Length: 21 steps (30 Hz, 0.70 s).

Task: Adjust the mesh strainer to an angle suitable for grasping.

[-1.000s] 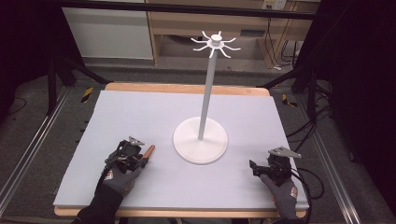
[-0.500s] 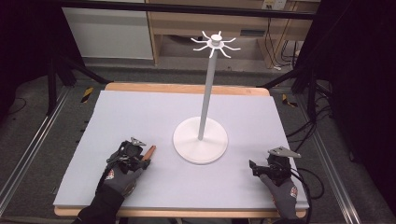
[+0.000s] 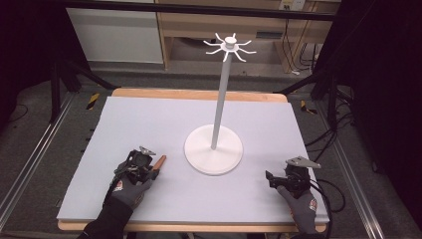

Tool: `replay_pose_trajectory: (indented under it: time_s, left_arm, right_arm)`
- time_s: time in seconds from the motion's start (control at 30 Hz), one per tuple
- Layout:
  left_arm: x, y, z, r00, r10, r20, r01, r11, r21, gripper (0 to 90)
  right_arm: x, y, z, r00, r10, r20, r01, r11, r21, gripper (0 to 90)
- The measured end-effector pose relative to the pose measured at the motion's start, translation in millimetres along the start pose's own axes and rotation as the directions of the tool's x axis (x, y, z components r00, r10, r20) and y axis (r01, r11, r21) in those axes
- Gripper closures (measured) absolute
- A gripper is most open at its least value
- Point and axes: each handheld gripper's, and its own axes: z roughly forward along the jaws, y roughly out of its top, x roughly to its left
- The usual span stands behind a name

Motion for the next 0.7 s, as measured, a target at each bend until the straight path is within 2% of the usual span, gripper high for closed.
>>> replay_pose_trajectory:
  time_s: [0.07, 0.1, 0.13, 0.2, 0.37, 0.43, 0.5, 0.57, 0.63, 0.67, 0.7]
  left_arm:
    - [0.2, -0.2, -0.7, 0.9999, -0.005, 0.017, 0.005, 0.9999, -0.010, 70.2]
    - [-0.5, -0.1, -2.3, 0.9998, 0.017, -0.006, -0.017, 0.9997, -0.019, 70.2]
    - [-0.5, -0.1, -2.3, 0.9998, 0.017, -0.006, -0.017, 0.9997, -0.019, 70.2]
    - [0.0, 1.2, -9.0, 0.9997, 0.022, -0.014, -0.022, 0.9982, -0.055, 70.3]
    - [3.8, -0.1, -18.1, 0.9998, 0.012, -0.012, -0.013, 0.9964, -0.083, 70.3]
    - [5.8, -0.9, -24.6, 0.9999, 0.000, -0.013, -0.002, 0.9925, -0.123, 70.3]
    - [6.4, -0.9, -26.8, 0.9999, 0.002, -0.012, -0.004, 0.9914, -0.130, 70.4]
    - [7.7, -0.6, -37.7, 0.9999, -0.006, -0.011, 0.004, 0.9827, -0.185, 70.4]
    - [8.2, -0.6, -40.5, 0.9999, -0.007, -0.009, 0.005, 0.9805, -0.197, 70.4]
    - [9.0, -0.3, -47.6, 0.9999, -0.013, -0.004, 0.011, 0.9743, -0.225, 70.4]
    - [9.0, -0.3, -47.6, 0.9999, -0.013, -0.004, 0.011, 0.9743, -0.225, 70.3]
  right_arm:
    - [-0.3, 0.0, -0.3, 1.0000, -0.002, 0.001, 0.002, 1.000, -0.001, 12.0]
    - [-0.5, 0.2, -0.5, 1.0000, -0.001, 0.000, 0.001, 1.000, -0.002, 12.0]
    - [-0.5, 0.2, -0.5, 1.0000, -0.001, 0.000, 0.001, 1.000, -0.002, 12.0]
    - [-0.7, 0.3, -0.8, 1.0000, 0.001, 0.002, -0.001, 1.000, -0.003, 12.0]
    - [-0.9, 0.4, -0.7, 1.0000, 0.002, 0.001, -0.002, 1.000, -0.002, 12.0]
    - [-1.0, 0.5, -0.6, 1.0000, 0.004, 0.002, -0.004, 1.000, -0.002, 12.0]
    - [-1.0, 0.6, -0.6, 1.0000, 0.005, 0.002, -0.005, 1.000, -0.002, 12.0]
    - [-1.2, 0.7, -0.8, 1.0000, 0.008, -0.002, -0.008, 1.000, -0.004, 12.0]
    - [-1.2, 0.7, -0.8, 1.0000, 0.008, -0.002, -0.008, 1.000, -0.005, 12.0]
    - [-1.0, 0.7, -0.9, 0.9999, 0.013, -0.003, -0.013, 1.000, -0.006, 12.0]
    - [-1.4, 0.7, -0.9, 0.9999, 0.010, -0.003, -0.010, 1.000, -0.007, 12.0]
